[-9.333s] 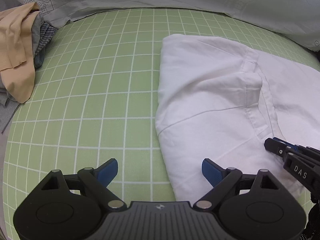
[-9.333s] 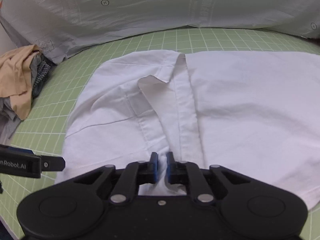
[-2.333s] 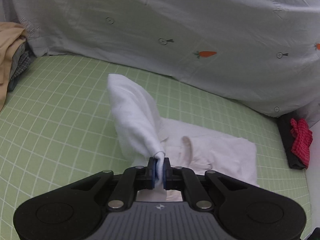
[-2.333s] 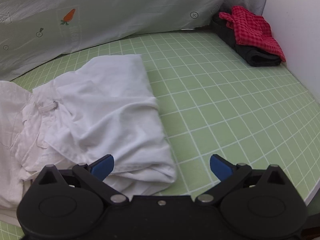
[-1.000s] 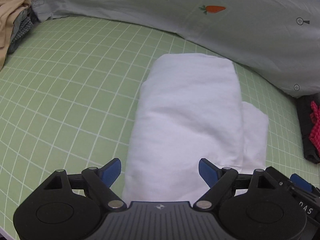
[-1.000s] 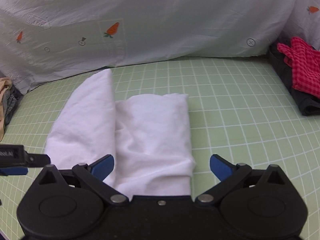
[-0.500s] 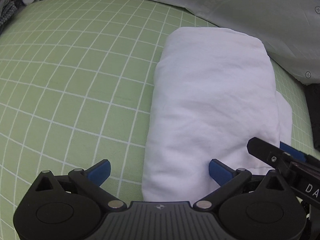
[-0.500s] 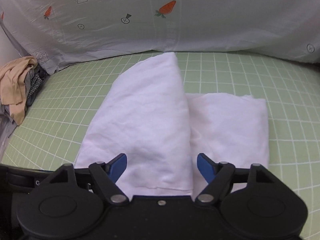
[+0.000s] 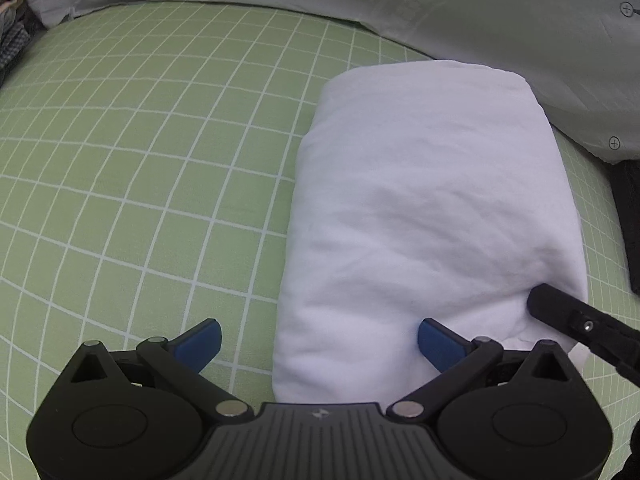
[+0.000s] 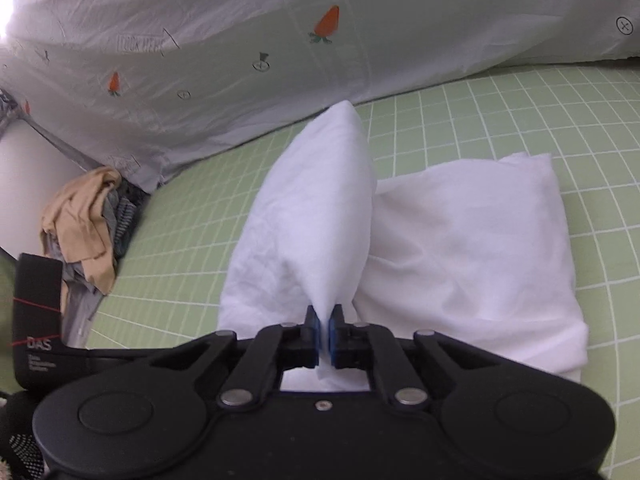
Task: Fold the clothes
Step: 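Grasp the folded shirt with the right gripper while the left gripper supports it, lift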
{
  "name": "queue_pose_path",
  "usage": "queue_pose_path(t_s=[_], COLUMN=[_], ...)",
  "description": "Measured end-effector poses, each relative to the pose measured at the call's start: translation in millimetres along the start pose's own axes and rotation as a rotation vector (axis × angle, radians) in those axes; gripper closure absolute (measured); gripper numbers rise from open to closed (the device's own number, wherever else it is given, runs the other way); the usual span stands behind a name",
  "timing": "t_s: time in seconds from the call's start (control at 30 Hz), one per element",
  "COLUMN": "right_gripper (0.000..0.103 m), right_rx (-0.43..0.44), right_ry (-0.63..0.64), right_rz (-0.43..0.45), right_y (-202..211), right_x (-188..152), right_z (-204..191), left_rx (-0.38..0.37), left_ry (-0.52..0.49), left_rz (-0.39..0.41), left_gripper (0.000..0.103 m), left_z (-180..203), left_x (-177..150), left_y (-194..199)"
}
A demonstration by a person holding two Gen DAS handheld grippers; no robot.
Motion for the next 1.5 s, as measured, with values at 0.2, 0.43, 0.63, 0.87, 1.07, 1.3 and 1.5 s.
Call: queue_pose_path(t_s=[0.2,0.43,0.63,0.87,1.07,1.3,1.5], right_gripper=[0.099,0.093,0.071,0.023,0.011,0.001,0.008], right_rx=[0.078,-0.155,-0.201,-0.208,-0.181,-0.163,-0.149], right_ry=[-0.054,-0.009,-0.129,-0.273,-0.302,-0.368,-0.358], right_rz=[0.184,0.206,0.118,0.036,-0.004,-0.006,-0.007], right_y=[67.3,79.9,54.9,29.5,9.1,-7.0,-10.9], right_x=[31.5,30.9,15.3,3.3,6.0,7.4,4.1], right_z=[-8.1,62.2,103.2,136.8,141.1,142.8,131.2], left_rx=[-0.100,-0.007,-0.002,-0.038,-0.096,-0.144,-0.190], left_ry=[-0.091,-0.195,-0.121,-0.140,-0.135,-0.092,-0.017], left_rz=[0.133,0.108,-0.020,-0.043,-0.077,-0.090,-0.117], left_gripper=[0.000,0.000,0.000,0.000,0.000,0.000,0.000], left_z=[40.5,83.4,62.0,71.9,83.0,78.6,69.9], left_x=[20.1,16.0,2.8,11.3,21.9,21.6,27.1], left_y=[49.1,32.0,-12.5,-23.1,-44.6,-54.1,-63.7])
Point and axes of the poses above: each gripper's, at about its wrist camera, not at the fingertips, and y roughly against the way its jaws point, z to its right, x to its top, the point moved 3 cm from there along -y, roughly the way its jaws point, and after that the axes turned 3 degrees about -y, right-handed, at the moved point
